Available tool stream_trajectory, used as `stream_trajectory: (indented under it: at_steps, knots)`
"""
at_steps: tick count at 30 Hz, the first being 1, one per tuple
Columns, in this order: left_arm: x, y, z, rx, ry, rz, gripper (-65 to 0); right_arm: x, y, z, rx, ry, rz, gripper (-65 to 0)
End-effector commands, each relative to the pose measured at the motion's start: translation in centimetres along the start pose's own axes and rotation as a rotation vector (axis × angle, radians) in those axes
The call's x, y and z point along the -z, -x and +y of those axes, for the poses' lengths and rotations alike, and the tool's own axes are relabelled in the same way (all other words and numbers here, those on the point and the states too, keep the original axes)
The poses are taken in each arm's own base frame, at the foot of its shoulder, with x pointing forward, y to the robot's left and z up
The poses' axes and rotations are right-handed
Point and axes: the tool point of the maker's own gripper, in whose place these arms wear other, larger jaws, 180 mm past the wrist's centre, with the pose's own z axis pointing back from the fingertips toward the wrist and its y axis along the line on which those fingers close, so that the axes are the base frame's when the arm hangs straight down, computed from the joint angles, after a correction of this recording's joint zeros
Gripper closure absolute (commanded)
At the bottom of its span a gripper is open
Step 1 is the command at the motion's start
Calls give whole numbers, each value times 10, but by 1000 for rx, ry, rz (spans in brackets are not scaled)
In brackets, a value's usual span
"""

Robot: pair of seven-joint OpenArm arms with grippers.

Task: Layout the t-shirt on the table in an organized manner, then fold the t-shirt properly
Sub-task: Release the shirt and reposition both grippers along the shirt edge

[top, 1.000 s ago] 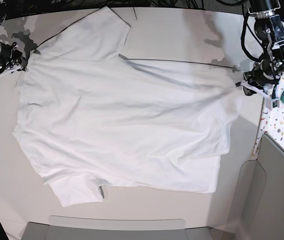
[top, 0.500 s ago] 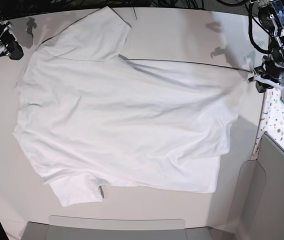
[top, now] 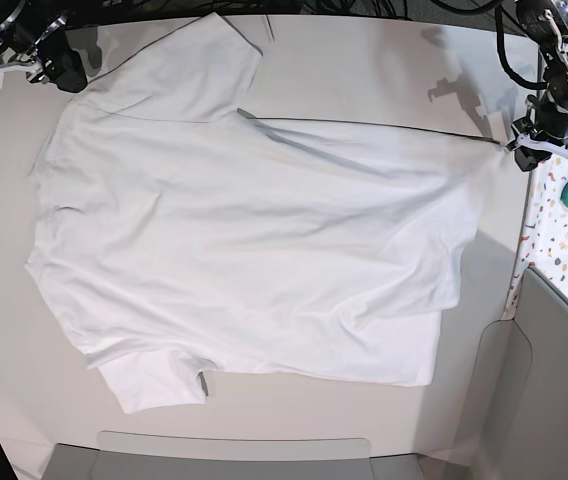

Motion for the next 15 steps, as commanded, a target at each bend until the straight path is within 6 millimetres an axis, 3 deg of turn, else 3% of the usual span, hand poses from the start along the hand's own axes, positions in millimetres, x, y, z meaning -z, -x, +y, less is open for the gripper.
stream_trajectory:
  at_steps: [1,8,15]
  knots:
    - [-4,-13,-1,20,4,-37,-195,-1,-3,4,-21,-19,1,-216]
    - [-5,-7,2,20,-2,-23,-195,28,13,-7,60,-47,86,-216]
    - [-4,-3,7,6,-11,-13,-195,52,32,13,37,-99,167,-213]
